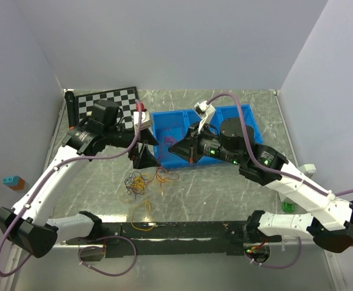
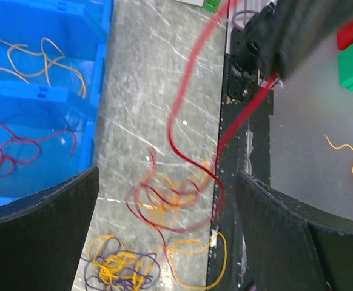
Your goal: Untangle the cables
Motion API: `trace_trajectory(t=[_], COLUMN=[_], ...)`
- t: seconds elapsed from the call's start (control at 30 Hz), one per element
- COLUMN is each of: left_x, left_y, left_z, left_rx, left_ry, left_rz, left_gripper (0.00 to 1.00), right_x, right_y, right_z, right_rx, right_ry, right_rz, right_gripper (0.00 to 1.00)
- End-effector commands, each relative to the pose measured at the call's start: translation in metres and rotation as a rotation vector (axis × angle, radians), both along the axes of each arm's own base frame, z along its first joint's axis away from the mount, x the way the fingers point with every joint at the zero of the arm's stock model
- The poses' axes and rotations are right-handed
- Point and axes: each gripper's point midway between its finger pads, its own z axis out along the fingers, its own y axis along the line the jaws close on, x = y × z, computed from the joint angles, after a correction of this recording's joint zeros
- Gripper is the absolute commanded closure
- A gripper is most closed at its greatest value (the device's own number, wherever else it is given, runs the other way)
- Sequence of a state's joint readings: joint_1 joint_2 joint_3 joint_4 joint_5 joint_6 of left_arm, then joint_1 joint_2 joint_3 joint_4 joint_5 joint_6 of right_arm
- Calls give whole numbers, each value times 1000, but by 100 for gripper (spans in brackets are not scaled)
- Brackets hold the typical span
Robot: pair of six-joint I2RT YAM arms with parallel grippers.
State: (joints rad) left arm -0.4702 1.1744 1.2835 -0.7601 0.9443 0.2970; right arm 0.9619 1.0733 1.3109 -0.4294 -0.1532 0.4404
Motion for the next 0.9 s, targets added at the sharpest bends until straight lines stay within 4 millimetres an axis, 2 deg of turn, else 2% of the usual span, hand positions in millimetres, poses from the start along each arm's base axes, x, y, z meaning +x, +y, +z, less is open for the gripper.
trace_trajectory(t=[0.0,0.17,0.27,0.3,0.33,0.37,0.4,0.47,0.5,0.53,0.6,0.67,0.7,0.87], left_x=[6,-4,-8,-8,-7,-4,-2,2,3,3,6,8,9,10], left_y=[-13,-22,-21,-20,-20,-20,-20,-18,-19,-18,-18,-17,-16,-14], left_z=[19,10,9,10,11,14,18,25,30,34,40,43,45,58], left_rx=[-74,-65,-62,-64,-61,-59,-62,-56,-61,-63,-63,-54,-52,-54], left_ry=[-45,-32,-29,-35,-36,-44,-46,-61,-64,-65,-73,-88,-97,-131], left_rz=[-39,-106,-120,-117,-107,-86,-70,-51,-41,-35,-20,-7,0,13], left_gripper=[3,4,26,40,63,94,99,99,99,99,99,99,99,99], right_x=[-5,-4,-1,1,2,4,5,6,7,9,9,7,6,-9], right_y=[6,14,16,15,15,14,12,11,9,6,-5,-18,-23,-44], right_z=[35,38,41,41,40,40,38,31,27,21,10,-2,-16,-49], right_rx=[85,112,120,118,114,113,110,98,90,80,68,60,42,61], right_ry=[-62,-56,-67,-71,-74,-79,-82,-78,-76,-74,-72,-66,-55,-22], right_rz=[35,46,37,28,20,11,1,-10,-18,-33,-71,-105,-118,-125], right_gripper=[100,100,100,100,100,100,100,83,68,58,43,36,35,34])
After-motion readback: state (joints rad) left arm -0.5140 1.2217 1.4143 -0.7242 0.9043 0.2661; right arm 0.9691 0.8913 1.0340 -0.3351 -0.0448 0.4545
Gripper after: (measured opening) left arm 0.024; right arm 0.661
